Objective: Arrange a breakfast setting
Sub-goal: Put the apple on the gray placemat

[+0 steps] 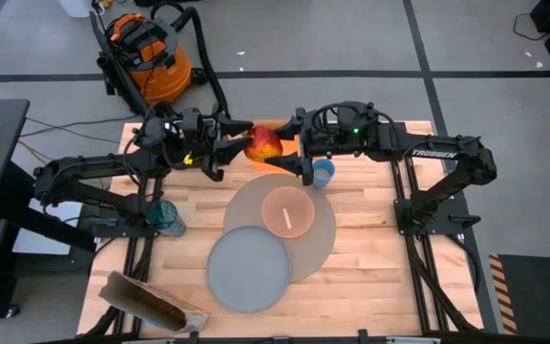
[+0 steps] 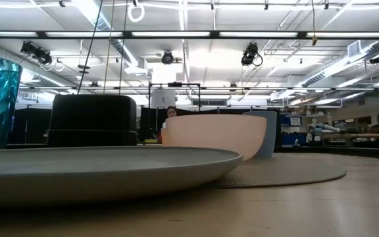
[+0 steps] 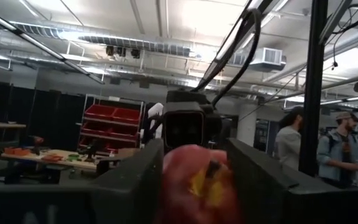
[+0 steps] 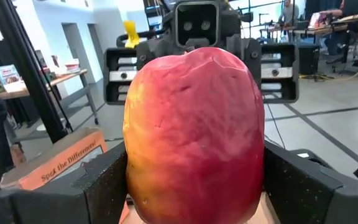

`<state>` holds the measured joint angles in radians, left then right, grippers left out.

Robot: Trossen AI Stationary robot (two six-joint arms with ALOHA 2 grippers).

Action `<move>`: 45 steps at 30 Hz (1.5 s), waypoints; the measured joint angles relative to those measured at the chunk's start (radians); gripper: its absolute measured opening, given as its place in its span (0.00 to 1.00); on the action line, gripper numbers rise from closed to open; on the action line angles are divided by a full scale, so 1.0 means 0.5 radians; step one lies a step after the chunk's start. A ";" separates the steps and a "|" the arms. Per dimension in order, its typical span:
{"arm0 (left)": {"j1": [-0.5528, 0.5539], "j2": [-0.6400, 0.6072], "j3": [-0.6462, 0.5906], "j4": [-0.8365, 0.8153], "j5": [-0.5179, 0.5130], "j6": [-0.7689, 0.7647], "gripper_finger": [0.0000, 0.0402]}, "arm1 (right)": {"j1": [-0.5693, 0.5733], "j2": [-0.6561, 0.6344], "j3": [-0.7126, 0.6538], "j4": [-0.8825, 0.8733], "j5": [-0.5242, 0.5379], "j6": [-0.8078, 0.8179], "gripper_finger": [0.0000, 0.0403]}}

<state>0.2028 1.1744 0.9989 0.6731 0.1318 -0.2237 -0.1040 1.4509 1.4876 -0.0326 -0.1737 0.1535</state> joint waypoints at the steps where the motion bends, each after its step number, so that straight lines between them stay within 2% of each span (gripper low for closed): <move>1: 0.000 -0.001 0.000 -0.006 -0.001 0.001 0.43 | 0.000 0.000 0.000 0.003 -0.001 -0.001 0.80; 11: 0.002 -0.002 0.002 -0.038 0.000 0.022 0.22 | 0.000 0.000 0.000 0.021 0.008 -0.014 0.80; 17: 0.002 -0.005 0.003 -0.040 0.056 0.016 0.04 | 0.000 0.000 0.000 0.025 0.011 -0.014 0.81; 26: 0.002 -0.012 0.003 -0.079 0.061 0.001 0.04 | 0.000 0.000 0.000 0.039 0.017 -0.015 0.90; 35: 0.007 -0.163 -0.001 -0.471 0.002 0.069 0.04 | 0.000 -0.057 0.001 -0.009 0.006 -0.119 0.99; 41: -0.029 -0.241 0.000 -0.948 -0.238 0.107 0.04 | -0.001 -0.170 0.001 -0.070 0.091 -0.217 0.98; 45: -0.110 -0.242 -0.024 -1.130 -0.412 0.159 0.04 | 0.000 -0.226 0.002 -0.072 0.107 -0.285 0.98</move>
<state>0.1479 1.0534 0.9870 0.1080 -0.0744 -0.1444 -0.1040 1.3379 1.4883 -0.0688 -0.1201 0.0110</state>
